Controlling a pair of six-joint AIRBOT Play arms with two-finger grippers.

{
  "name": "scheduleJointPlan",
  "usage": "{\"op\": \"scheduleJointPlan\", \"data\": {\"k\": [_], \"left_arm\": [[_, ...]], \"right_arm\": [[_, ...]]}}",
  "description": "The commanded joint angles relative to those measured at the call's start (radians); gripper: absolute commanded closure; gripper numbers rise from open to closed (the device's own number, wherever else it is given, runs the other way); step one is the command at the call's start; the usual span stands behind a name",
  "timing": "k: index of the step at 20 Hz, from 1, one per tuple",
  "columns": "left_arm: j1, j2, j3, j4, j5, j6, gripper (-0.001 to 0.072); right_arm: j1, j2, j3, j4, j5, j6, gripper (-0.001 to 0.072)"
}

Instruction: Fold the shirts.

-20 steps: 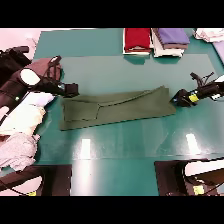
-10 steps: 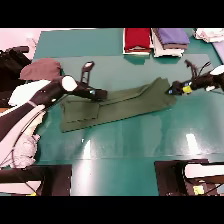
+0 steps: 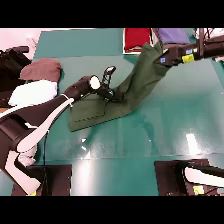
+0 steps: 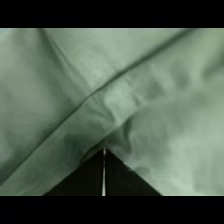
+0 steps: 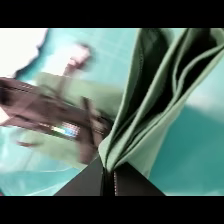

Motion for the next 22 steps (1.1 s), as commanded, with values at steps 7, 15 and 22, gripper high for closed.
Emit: {"op": "scheduleJointPlan", "data": {"k": [7,15,22], "left_arm": [[0.088,0.058,0.078,0.069,-0.115,-0.011,0.0688],[0.488,0.547,0.078,0.278,-0.192,-0.007,0.0687],[0.526,0.682,0.077,0.329,-0.240,0.022,0.0688]], "right_arm": [[0.206,0.009,0.093,0.011,-0.045,0.077,0.0697],[0.629,-0.175,0.093,0.121,-0.324,0.034,0.0693],[0.733,-0.285,0.086,0.067,-0.470,-0.028,0.0465]]}}
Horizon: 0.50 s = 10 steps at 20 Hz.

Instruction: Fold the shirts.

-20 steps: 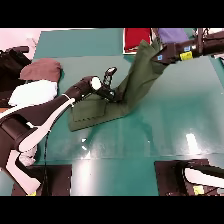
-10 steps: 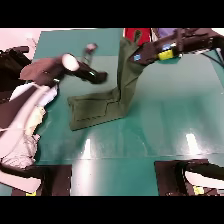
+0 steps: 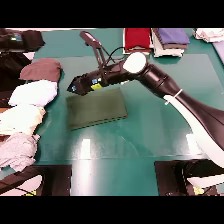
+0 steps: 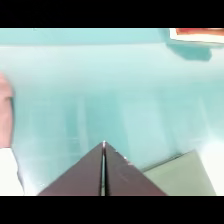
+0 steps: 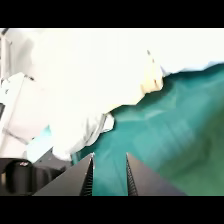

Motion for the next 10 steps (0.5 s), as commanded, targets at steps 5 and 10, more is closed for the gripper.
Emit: {"op": "scheduleJointPlan", "data": {"k": [5,10], "left_arm": [[-0.090,0.042,-0.001,0.029,-0.027,0.050,0.0688],[-0.152,0.031,-0.003,0.025,-0.015,0.072,0.0687]], "right_arm": [[-0.283,0.146,-0.261,-0.317,0.138,0.115,0.0462],[-0.539,0.103,-0.509,-0.225,0.180,0.118,0.0116]]}}
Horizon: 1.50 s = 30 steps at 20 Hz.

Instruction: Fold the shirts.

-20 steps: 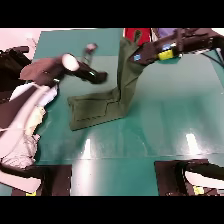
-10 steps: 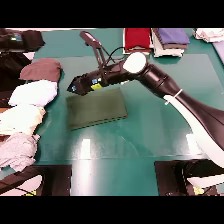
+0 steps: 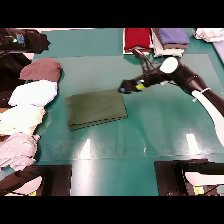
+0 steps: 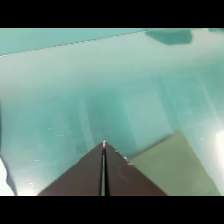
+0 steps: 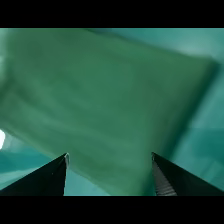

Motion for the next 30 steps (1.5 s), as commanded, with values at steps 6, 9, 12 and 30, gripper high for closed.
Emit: {"op": "scheduleJointPlan", "data": {"k": [6,9,12,30], "left_arm": [[-0.035,-0.004,-0.002,-0.008,0.023,0.017,0.0687],[-0.035,-0.004,-0.002,-0.008,0.021,0.016,0.0687],[-0.035,-0.004,-0.002,-0.021,0.021,0.016,0.0687],[-0.273,-0.004,-0.002,-0.053,0.099,0.008,0.0688]], "right_arm": [[-0.064,-0.231,-0.130,0.328,-0.013,-0.058,0.0140],[0.003,-0.306,-0.105,0.405,-0.056,-0.090,0.0142],[0.071,-0.375,0.027,0.393,-0.045,-0.109,0.0377],[-0.882,0.324,-0.117,-0.186,-0.102,0.047,0.0697]]}}
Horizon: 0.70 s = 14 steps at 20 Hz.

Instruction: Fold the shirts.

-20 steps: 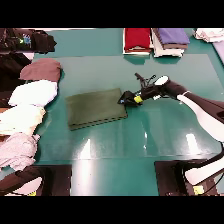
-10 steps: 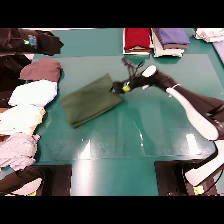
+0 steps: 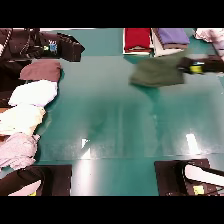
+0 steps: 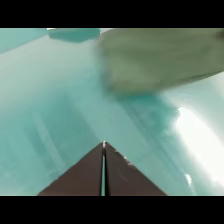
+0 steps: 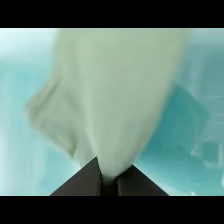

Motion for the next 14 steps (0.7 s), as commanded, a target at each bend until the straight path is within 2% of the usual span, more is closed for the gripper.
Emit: {"op": "scheduleJointPlan", "data": {"k": [1,4,6,10,11,12,13,14], "left_arm": [[-0.010,0.000,0.000,-0.001,0.037,-0.011,0.0688],[-0.010,0.000,0.000,-0.001,0.046,-0.011,0.0688],[-0.010,0.000,0.000,-0.001,0.046,-0.011,0.0688],[-0.010,0.000,0.000,-0.001,0.039,-0.008,0.0687],[-0.010,0.000,0.000,-0.001,0.035,-0.008,0.0687],[-0.010,0.000,0.000,-0.001,0.031,-0.007,0.0687],[-0.010,0.000,0.000,0.000,0.027,-0.007,0.0687],[-0.010,0.000,0.000,0.000,0.026,-0.007,0.0687]], "right_arm": [[-0.347,0.155,-0.129,-0.047,0.006,0.013,0.0697],[-0.554,0.214,-0.237,-0.047,0.014,0.007,0.0697],[-0.624,0.223,-0.297,-0.056,0.023,-0.008,0.0697],[-0.654,0.194,-0.299,-0.223,0.106,-0.007,0.0693],[-0.660,0.185,-0.280,-0.255,0.135,-0.006,0.0597],[-0.668,0.177,-0.257,-0.262,0.160,-0.007,0.0371],[-0.678,0.171,-0.231,-0.262,0.182,-0.006,0.0188],[-0.687,0.171,-0.205,-0.262,0.200,-0.007,0.0126]]}}
